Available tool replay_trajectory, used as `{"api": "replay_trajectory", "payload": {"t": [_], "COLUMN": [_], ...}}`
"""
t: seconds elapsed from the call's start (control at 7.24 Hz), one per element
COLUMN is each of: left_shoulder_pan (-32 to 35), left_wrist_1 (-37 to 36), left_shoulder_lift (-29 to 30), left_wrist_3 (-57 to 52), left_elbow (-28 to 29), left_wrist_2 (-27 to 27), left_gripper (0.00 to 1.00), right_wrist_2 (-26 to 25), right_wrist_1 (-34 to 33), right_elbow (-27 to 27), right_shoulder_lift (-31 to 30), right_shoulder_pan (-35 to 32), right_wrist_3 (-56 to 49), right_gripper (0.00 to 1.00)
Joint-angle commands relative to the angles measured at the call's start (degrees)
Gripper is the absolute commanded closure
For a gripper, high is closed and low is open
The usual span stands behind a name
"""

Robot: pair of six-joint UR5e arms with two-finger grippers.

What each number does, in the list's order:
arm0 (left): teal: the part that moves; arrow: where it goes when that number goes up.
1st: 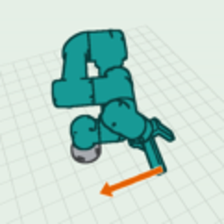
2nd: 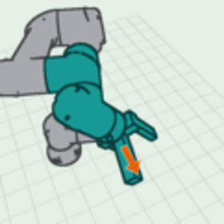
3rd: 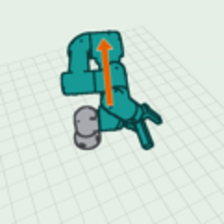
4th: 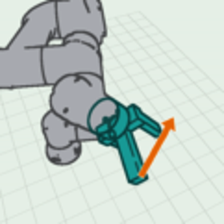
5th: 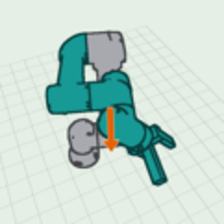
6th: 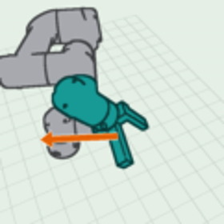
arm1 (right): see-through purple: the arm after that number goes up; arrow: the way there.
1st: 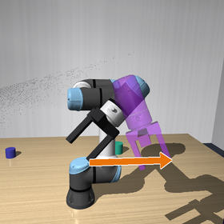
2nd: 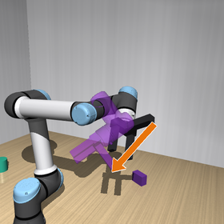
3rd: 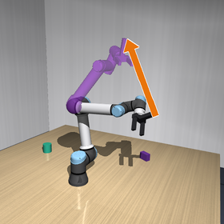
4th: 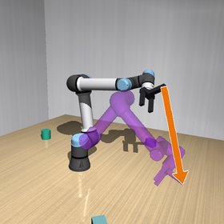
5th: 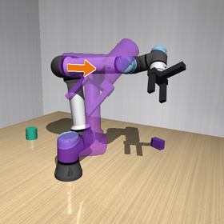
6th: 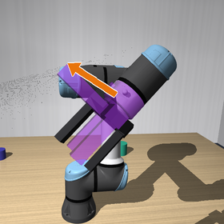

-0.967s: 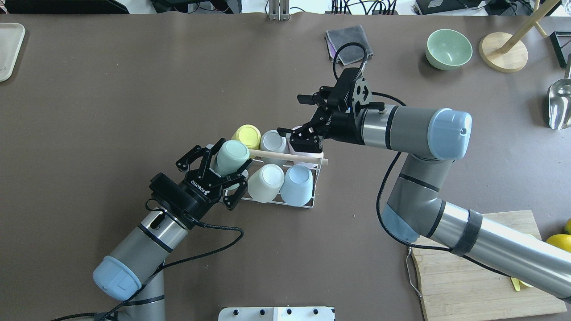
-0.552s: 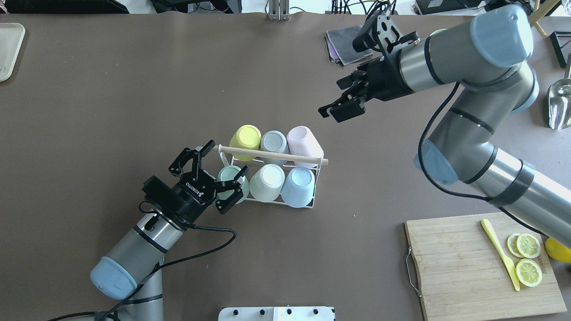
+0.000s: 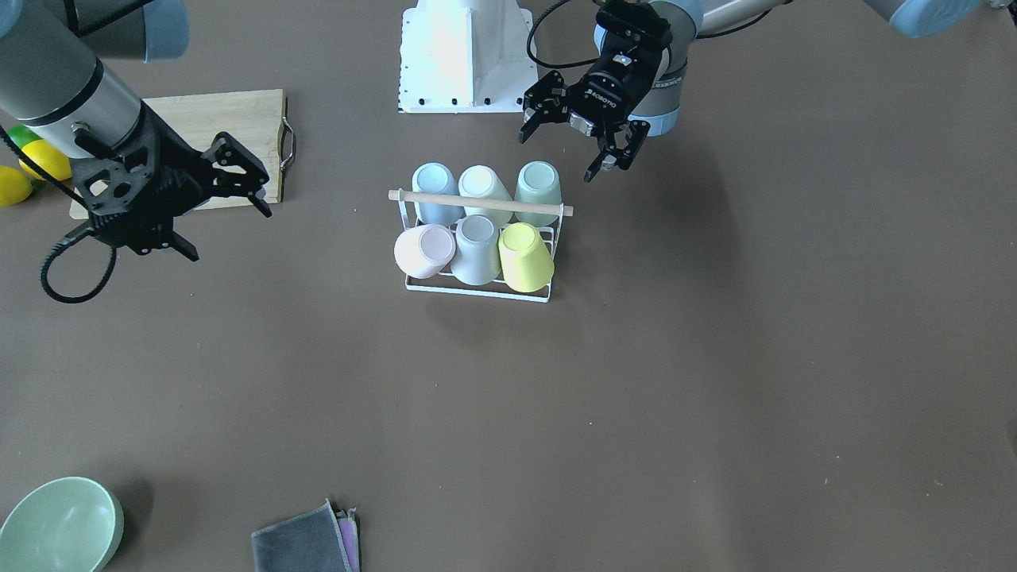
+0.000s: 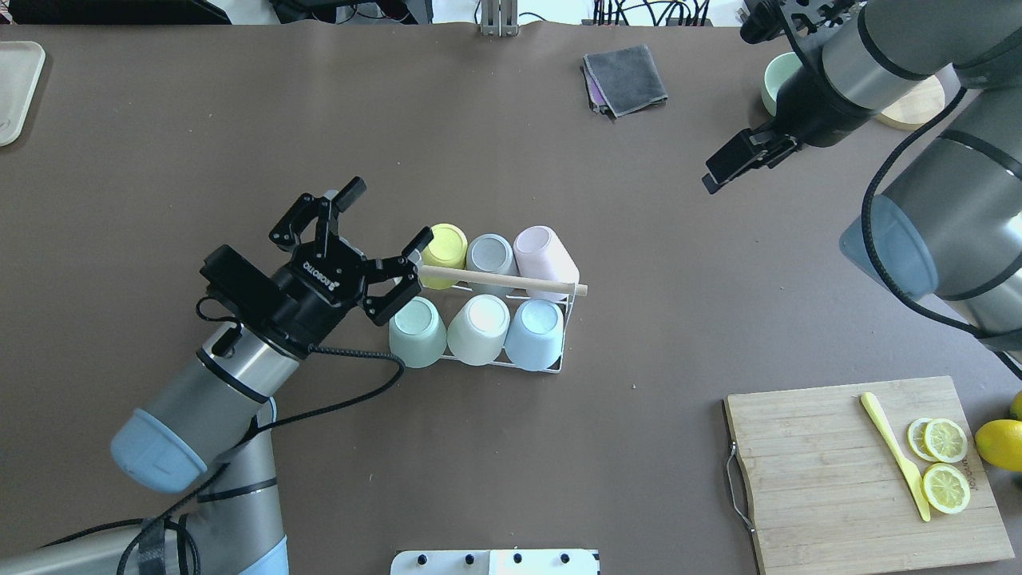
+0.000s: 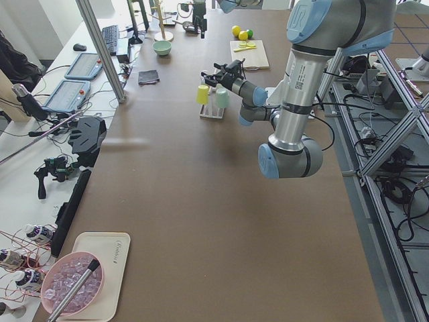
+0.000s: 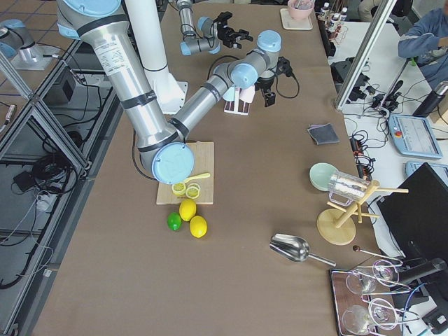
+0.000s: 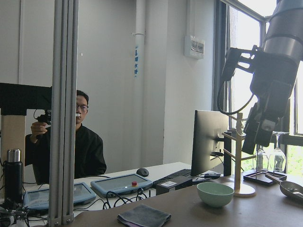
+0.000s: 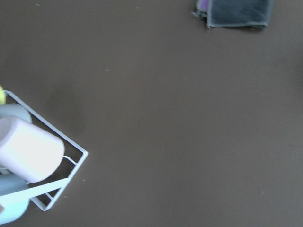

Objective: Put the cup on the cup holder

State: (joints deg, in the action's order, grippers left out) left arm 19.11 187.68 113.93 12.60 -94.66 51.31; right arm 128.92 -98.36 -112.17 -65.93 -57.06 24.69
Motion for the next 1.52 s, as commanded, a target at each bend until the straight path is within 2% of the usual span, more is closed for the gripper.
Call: {"api": "replay_trajectory", "payload": {"t": [0.0, 0.14, 0.41, 0.55, 0.69, 0.83, 0.97, 1.24, 1.38], "left_shoulder_pan": [7.8, 11.6, 19.9, 24.4, 29.2, 30.6, 31.2, 36.5, 39.8], "left_wrist_1": [-12.9, -20.3, -32.8, -43.8, -56.9, -68.3, -72.8, -89.9, -93.4], "left_shoulder_lift": [1.7, 2.7, 2.9, 3.0, 4.4, 6.2, 5.2, 0.9, -1.6], "left_wrist_3": [6.9, 8.5, 18.6, 21.9, 21.3, 21.1, 21.1, 17.7, 17.5], "left_elbow": [-2.5, -3.2, -3.2, -3.2, -2.6, -2.7, -2.5, -2.4, -1.8], "left_wrist_2": [7.6, 14.4, 30.4, 38.6, 45.0, 50.8, 51.1, 58.9, 59.3], "left_gripper": [0.02, 0.02, 0.02, 0.02, 0.02, 0.02, 0.02, 0.02, 0.02], "right_wrist_2": [-4.0, -3.9, -4.9, -7.0, -7.8, -7.5, -7.1, -5.5, -2.9], "right_wrist_1": [-16.8, -22.0, -23.9, -23.3, -22.8, -20.9, -13.3, 8.9, 14.5], "right_elbow": [-3.4, -3.1, -2.0, -1.6, 0.9, 5.9, 10.9, 22.4, 27.2], "right_shoulder_lift": [-3.8, -4.6, -12.4, -17.3, -19.1, -19.8, -22.9, -28.3, -28.3], "right_shoulder_pan": [-6.3, -10.5, -16.0, -18.5, -22.4, -26.7, -28.9, -30.0, -30.4], "right_wrist_3": [-0.1, -0.1, -1.4, -8.6, -18.5, -23.9, -29.8, -32.3, -32.3], "right_gripper": [0.0, 0.0, 0.0, 0.0, 0.0, 0.0, 0.0, 0.0, 0.0]}}
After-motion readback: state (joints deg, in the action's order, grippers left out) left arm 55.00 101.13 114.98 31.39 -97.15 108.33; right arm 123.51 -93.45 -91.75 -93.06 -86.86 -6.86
